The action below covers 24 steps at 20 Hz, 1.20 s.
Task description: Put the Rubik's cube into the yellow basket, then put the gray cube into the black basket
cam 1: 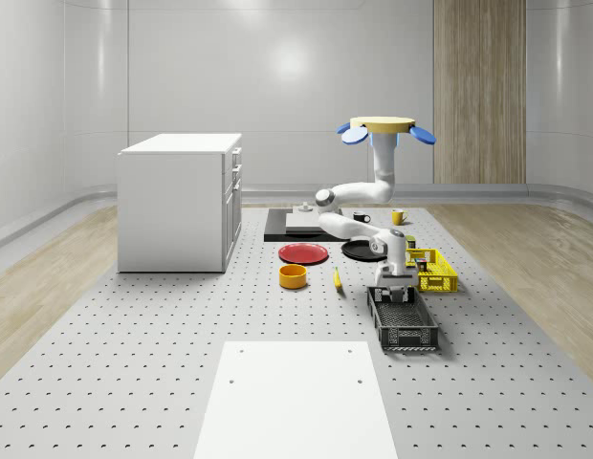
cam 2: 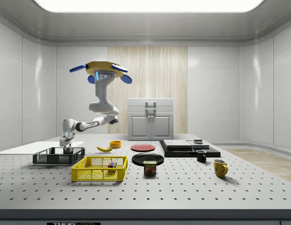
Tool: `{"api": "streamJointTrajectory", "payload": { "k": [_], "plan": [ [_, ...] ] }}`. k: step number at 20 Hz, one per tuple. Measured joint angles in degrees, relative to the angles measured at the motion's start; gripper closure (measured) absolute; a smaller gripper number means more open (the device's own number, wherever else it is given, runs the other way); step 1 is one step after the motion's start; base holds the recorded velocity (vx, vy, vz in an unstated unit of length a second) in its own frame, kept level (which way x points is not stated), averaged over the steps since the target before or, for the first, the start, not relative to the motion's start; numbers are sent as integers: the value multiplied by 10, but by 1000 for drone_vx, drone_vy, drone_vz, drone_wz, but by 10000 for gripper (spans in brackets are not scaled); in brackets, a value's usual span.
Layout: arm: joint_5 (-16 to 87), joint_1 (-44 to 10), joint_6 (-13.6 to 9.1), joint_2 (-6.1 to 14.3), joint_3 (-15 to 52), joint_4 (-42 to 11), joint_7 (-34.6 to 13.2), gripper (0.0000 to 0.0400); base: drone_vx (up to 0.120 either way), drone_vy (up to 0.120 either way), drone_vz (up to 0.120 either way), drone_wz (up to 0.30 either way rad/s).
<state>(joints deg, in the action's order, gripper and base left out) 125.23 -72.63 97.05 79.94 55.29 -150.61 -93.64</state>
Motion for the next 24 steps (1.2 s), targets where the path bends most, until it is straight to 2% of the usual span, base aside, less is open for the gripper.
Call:
{"api": "streamJointTrajectory", "payload": {
  "k": [11,14,16,19,24],
  "plan": [
    [43,-7,21,-21,-43,37,8,150,0,0,0,0],
    [48,-6,21,-25,-46,40,10,77,0,0,0,0],
    [46,-4,17,-26,-44,37,10,47,0,0,0,0],
    [38,2,7,-24,-34,26,11,22,0,0,0,0],
    [28,8,-5,-24,-22,14,12,7,0,0,0,0]
  ]
}}
